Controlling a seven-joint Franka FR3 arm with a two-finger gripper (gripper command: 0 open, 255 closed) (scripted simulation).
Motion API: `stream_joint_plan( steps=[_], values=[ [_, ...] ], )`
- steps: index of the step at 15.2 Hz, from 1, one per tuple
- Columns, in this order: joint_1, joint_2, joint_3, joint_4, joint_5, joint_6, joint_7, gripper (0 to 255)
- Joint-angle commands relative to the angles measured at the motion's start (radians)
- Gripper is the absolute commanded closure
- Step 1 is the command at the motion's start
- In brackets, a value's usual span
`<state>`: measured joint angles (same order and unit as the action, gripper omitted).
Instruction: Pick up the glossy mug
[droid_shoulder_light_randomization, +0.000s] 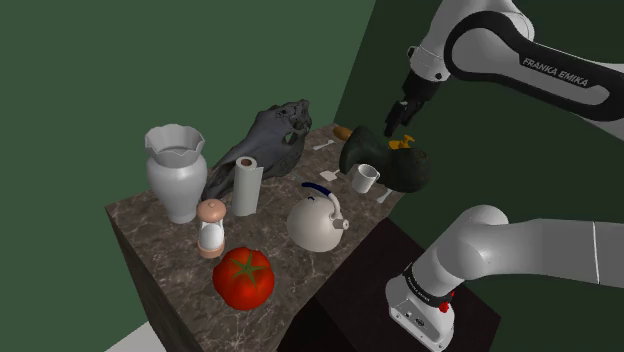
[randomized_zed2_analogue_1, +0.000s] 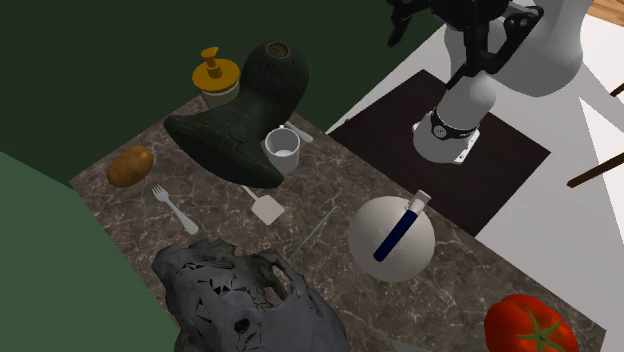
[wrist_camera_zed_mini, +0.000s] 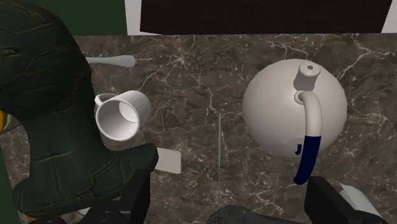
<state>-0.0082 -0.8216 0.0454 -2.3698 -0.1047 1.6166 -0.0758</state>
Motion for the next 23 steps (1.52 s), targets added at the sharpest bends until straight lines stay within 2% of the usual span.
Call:
stream_joint_plan(
  steps=[1,7,12,18,23],
  values=[
    [0.0,0.0,0.0,0.0,0.0,0.0,0.0,0],
    [-0.033,0.055,-0.068,-0.136,-0.042,0.196,-0.03,0],
    [-0.065,0.146,-0.128,-0.216,-0.079,0.371,-0.053,0],
    [-0.102,0.311,-0.2,-0.266,-0.117,0.591,-0.081,0],
    [-0.125,0.489,-0.259,-0.266,-0.131,0.774,-0.111,0]
  ],
)
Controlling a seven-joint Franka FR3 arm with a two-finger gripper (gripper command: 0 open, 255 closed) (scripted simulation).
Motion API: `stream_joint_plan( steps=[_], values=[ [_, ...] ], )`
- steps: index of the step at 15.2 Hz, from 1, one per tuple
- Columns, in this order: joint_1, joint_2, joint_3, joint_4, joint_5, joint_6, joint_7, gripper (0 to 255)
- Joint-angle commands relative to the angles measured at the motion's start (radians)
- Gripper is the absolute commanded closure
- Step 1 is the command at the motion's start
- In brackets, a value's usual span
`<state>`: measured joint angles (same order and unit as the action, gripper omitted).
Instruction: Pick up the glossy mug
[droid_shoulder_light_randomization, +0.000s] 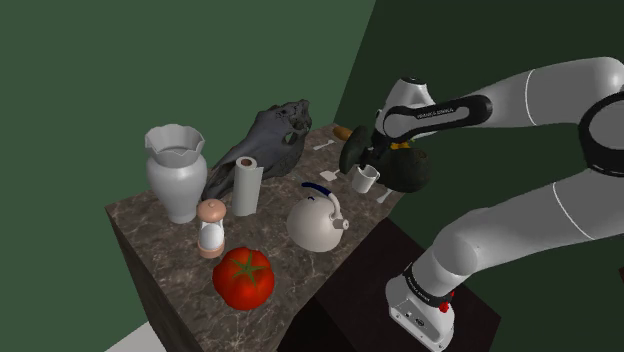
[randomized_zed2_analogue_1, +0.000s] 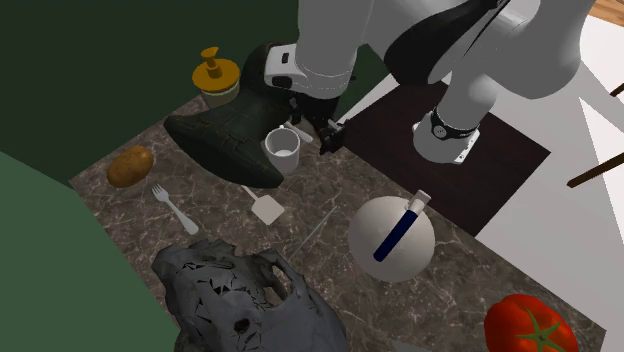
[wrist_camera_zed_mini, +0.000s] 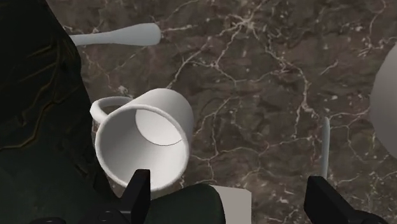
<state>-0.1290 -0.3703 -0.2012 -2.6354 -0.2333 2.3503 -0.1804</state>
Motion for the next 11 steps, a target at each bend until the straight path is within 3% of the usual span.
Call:
stream_joint_plan(
  steps=[1,5,11],
  values=[
    [-0.008,0.077,-0.024,0.004,-0.001,0.076,-0.014,0],
    [-0.016,0.242,-0.067,0.036,0.024,0.212,-0.056,0],
    [-0.017,0.33,-0.074,0.028,0.039,0.307,-0.065,0]
  ],
)
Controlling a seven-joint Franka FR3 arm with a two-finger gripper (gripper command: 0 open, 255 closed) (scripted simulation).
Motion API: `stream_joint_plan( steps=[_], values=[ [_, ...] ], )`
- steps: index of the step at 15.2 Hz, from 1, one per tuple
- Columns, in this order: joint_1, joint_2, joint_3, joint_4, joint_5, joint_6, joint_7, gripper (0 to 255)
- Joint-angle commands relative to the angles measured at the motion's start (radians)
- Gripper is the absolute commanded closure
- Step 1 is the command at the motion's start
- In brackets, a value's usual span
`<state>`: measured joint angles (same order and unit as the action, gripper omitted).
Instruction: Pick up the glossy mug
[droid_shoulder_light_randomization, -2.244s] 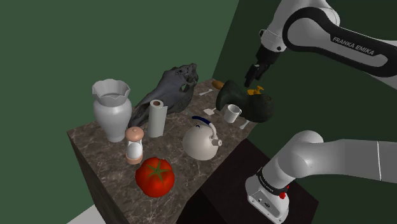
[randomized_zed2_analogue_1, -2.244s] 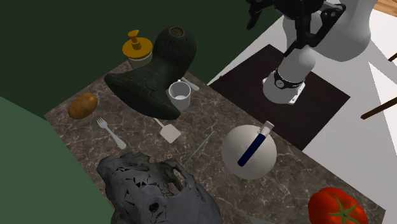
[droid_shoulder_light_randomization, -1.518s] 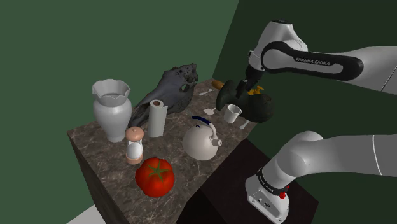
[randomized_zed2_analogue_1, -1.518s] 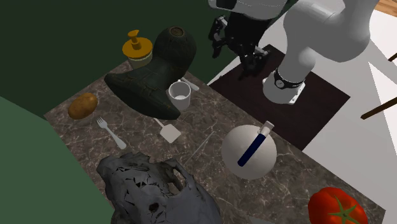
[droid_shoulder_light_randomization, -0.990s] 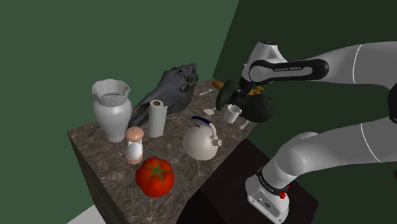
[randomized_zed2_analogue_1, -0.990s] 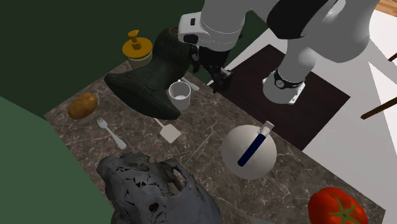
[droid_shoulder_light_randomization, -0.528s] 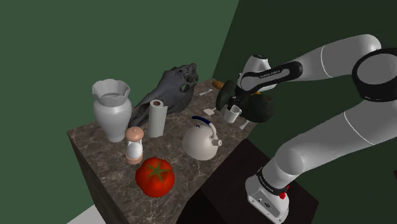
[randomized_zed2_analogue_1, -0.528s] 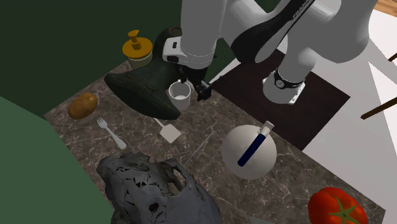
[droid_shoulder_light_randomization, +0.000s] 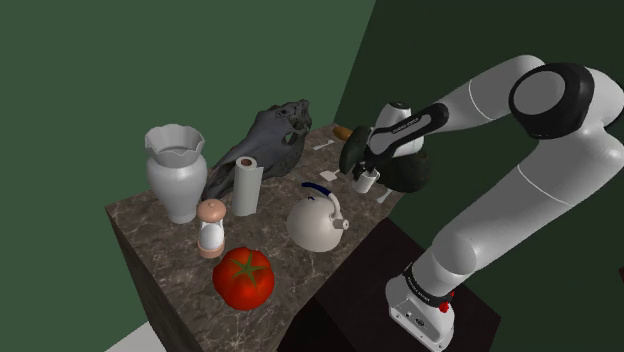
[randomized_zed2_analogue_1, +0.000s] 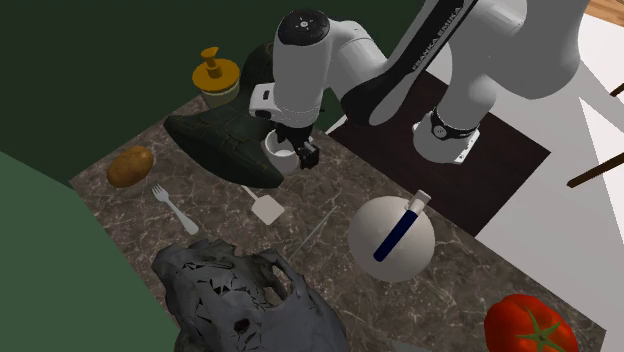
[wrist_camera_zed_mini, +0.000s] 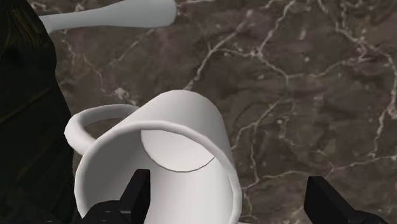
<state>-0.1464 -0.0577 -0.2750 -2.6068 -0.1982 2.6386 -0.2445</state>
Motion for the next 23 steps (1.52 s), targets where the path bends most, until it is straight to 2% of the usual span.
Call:
stream_joint_plan(
  steps=[1,4,5,14,23],
  values=[
    [0.001,0.032,-0.001,-0.002,0.006,0.035,-0.002,0],
    [0.001,0.055,-0.001,-0.005,0.011,0.06,-0.003,0],
    [0.0,0.054,-0.002,-0.006,0.011,0.06,-0.005,255],
    [0.001,0.055,-0.001,-0.005,0.011,0.06,-0.003,255],
    [0.0,-0.068,0.004,0.018,-0.007,-0.084,0.001,255]
  ],
)
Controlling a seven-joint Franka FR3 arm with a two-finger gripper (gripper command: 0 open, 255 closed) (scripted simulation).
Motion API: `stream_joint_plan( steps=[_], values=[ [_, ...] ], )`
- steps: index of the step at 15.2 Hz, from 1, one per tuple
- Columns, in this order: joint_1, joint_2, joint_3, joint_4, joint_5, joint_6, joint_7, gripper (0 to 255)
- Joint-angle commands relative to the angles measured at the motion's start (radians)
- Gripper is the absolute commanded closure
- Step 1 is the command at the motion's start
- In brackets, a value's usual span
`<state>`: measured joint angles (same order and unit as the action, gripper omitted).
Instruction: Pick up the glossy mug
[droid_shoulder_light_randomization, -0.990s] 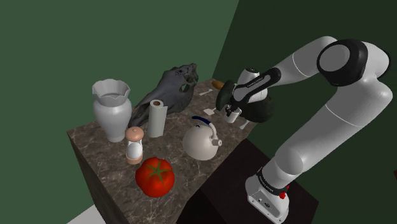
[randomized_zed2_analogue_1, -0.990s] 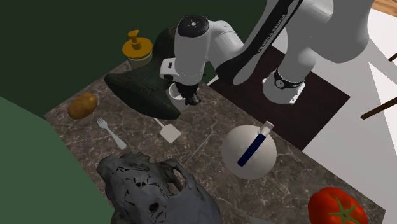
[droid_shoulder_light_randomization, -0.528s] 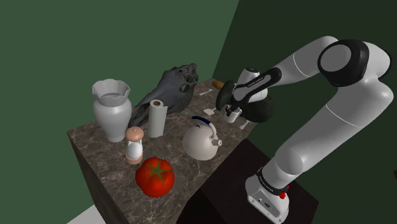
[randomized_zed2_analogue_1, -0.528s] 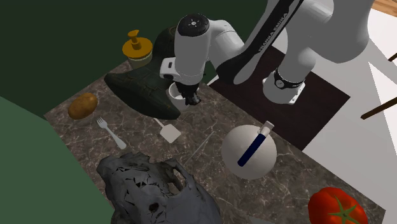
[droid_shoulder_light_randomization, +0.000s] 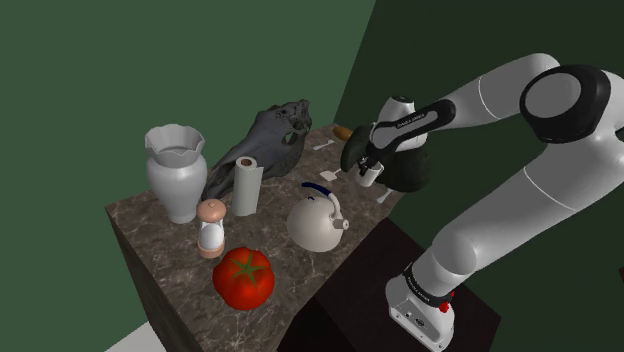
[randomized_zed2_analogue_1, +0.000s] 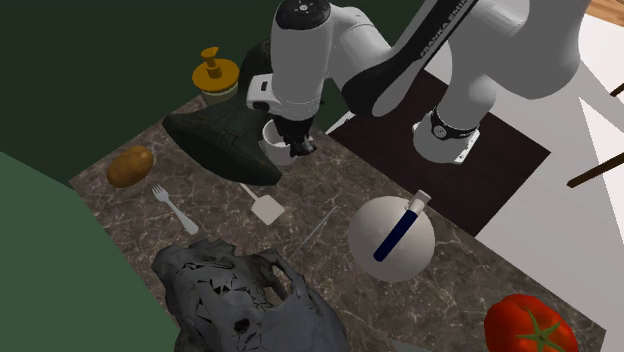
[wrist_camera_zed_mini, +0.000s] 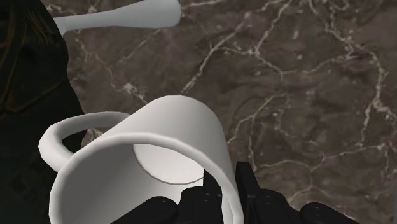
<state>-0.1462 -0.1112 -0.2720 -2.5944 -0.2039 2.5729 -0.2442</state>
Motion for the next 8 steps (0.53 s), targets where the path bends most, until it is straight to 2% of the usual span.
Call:
stream_joint_plan(
  steps=[1,6,8],
  values=[
    [0.0,-0.027,0.002,0.009,-0.002,-0.034,0.001,255],
    [-0.001,-0.084,0.007,0.031,-0.005,-0.114,0.0,255],
    [-0.001,-0.086,0.008,0.032,-0.005,-0.116,0.0,255]
  ],
)
